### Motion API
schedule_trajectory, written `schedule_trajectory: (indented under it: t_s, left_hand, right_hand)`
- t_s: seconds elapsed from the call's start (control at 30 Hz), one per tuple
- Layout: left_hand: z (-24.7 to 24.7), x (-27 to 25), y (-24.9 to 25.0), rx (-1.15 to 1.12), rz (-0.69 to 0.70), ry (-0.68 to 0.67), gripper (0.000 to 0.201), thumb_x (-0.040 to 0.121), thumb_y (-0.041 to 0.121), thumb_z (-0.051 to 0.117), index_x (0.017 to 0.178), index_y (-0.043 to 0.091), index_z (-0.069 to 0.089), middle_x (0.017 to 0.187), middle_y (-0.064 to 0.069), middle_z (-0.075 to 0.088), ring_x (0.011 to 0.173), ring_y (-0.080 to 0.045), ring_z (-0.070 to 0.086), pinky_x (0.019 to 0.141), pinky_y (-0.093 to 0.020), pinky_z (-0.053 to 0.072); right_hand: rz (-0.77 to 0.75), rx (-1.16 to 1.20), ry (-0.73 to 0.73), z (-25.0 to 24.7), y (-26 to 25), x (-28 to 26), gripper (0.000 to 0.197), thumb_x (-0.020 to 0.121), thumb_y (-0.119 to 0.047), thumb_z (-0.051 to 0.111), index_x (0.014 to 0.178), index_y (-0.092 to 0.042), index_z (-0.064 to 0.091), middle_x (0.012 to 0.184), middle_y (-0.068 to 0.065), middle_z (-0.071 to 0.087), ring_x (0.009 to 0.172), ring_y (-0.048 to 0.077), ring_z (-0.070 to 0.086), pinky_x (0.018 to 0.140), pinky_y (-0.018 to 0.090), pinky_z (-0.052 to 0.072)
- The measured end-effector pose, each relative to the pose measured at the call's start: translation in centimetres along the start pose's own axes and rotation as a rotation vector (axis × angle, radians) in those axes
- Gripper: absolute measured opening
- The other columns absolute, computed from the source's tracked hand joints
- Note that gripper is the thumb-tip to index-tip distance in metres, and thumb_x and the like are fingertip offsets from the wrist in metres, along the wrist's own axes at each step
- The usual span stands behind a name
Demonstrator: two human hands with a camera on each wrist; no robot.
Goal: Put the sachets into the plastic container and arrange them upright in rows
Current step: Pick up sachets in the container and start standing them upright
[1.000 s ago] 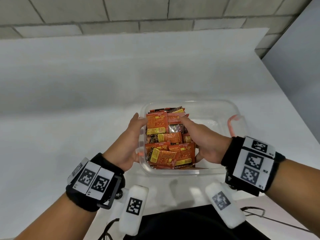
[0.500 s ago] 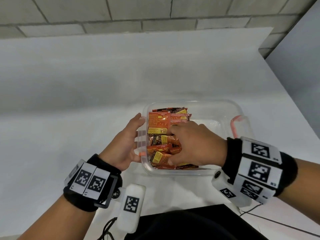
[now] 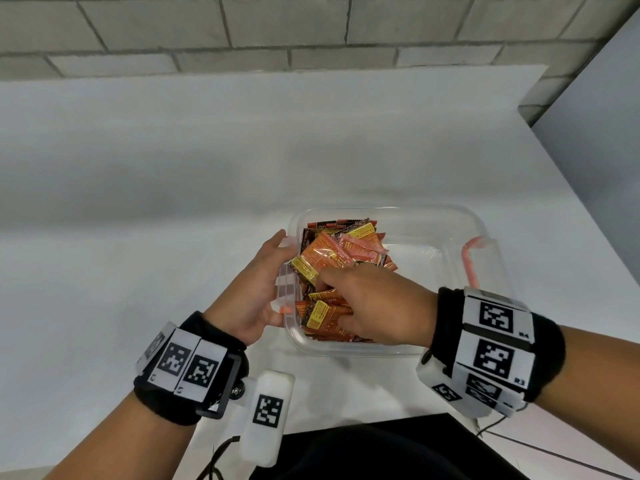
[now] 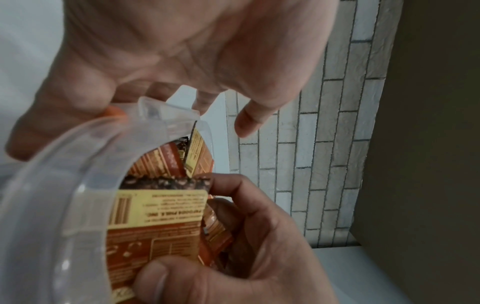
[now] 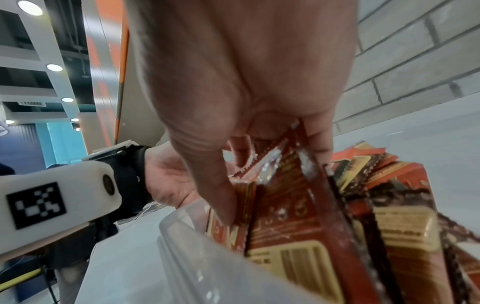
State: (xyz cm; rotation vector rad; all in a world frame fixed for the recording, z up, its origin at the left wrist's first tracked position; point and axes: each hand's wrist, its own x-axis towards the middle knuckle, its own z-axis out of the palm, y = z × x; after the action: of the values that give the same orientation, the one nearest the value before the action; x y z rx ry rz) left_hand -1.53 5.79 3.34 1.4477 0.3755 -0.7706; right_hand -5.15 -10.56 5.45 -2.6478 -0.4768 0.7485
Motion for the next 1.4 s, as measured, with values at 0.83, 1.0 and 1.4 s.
schedule_trajectory:
  t_s: [0.83, 1.0, 1.4]
  left_hand:
    - [3.5, -1.4, 6.8, -0.009, 0.46, -0.348, 0.08, 0.057, 0.055, 0.082, 0.125, 0.025, 0.054, 0.114, -0.006, 0.068, 0.103, -0.026, 0.066, 0.078, -0.043, 0.057]
    - [6.6, -0.1, 4.8, 0.0, 0.158, -0.583, 0.071, 0.07, 0.033, 0.08, 0.13, 0.007, 0.052, 0.129, -0.024, 0.056, 0.115, -0.039, 0.057, 0.085, -0.062, 0.05]
    - [7.8, 1.3, 4.4, -0.122, 0.113, -0.557, 0.034, 0.079, 0.005, 0.064, 0.112, -0.003, 0.06, 0.109, -0.026, 0.064, 0.093, -0.035, 0.066, 0.079, -0.054, 0.055]
  right_hand:
    - [0.005, 0.826, 0.193, -10.5, 4.9, -3.6, 0.032, 0.078, 0.004, 0.069, 0.102, -0.013, 0.055, 0.097, 0.01, 0.072, 0.085, 0.035, 0.069, 0.072, 0.042, 0.057]
    - [-0.03, 0.731, 0.229, -10.6, 4.8, -3.4, 0.038, 0.079, 0.012, 0.065, 0.109, -0.009, 0.056, 0.1, 0.009, 0.071, 0.08, 0.03, 0.069, 0.075, 0.045, 0.057]
    - [-0.046, 0.555, 0.615, -8.9, 6.5, -4.5, 0.053, 0.077, -0.021, 0.076, 0.117, -0.041, 0.048, 0.117, -0.009, 0.05, 0.098, 0.005, 0.048, 0.079, 0.017, 0.042]
